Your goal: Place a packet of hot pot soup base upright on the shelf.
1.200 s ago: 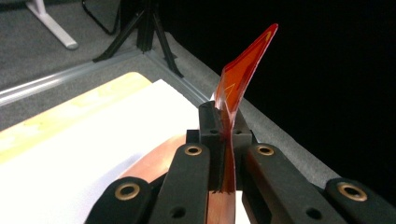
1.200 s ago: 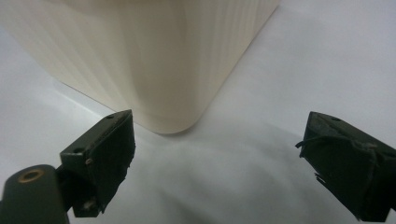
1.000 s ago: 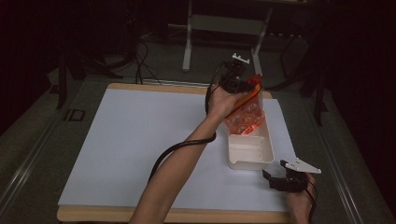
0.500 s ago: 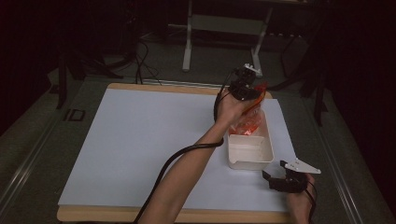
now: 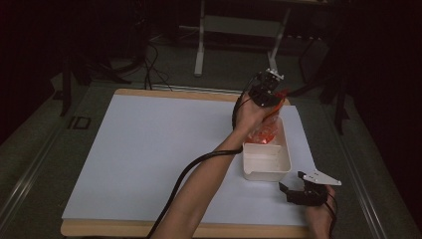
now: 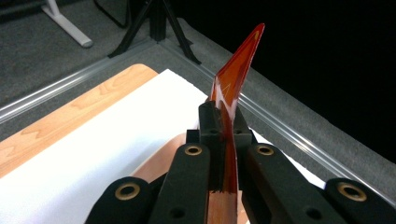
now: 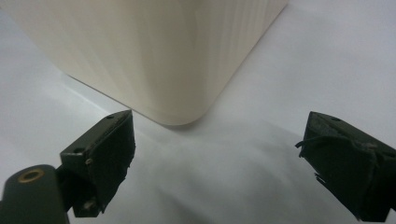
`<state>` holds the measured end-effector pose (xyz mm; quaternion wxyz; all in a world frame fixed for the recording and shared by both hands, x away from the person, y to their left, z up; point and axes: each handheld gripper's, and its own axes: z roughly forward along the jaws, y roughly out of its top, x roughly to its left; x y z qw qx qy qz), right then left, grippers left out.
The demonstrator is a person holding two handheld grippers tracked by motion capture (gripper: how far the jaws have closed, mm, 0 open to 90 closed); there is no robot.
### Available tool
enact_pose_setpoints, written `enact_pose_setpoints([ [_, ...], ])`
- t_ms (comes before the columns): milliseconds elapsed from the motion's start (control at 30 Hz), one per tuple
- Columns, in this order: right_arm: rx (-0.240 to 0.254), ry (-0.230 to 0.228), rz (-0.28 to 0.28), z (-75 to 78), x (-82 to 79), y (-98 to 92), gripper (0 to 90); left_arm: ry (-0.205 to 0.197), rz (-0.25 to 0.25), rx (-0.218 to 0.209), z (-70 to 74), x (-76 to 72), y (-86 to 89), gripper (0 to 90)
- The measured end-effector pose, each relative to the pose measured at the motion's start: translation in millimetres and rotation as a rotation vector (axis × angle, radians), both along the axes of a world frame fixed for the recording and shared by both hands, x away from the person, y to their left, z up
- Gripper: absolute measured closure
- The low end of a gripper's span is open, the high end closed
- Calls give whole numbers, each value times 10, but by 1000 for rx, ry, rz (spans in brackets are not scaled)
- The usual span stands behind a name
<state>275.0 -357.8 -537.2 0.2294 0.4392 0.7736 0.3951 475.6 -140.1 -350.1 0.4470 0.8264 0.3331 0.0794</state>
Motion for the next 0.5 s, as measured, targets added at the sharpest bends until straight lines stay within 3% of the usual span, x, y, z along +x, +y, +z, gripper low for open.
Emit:
enact_pose_setpoints([
  [200, -1, 3, 3, 0, -2, 4, 97, -19, 2, 51, -16, -2, -72, 900],
  [233, -1, 2, 8, -2, -2, 7, 97, -22, 11, 101, -48, 8, -120, 900],
  [300, -2, 2, 9, -2, -3, 7, 97, -17, 17, 97, -60, 14, -127, 900],
  [333, -2, 4, 11, -2, -2, 7, 97, 1, 23, 59, -65, 27, -114, 898],
  [433, -1, 6, 13, -2, 0, 5, 97, -7, 26, 51, -30, 23, -88, 886],
  [500, -7, 8, 16, -5, 2, 11, 97, 28, 12, 9, 8, 41, -25, 807],
])
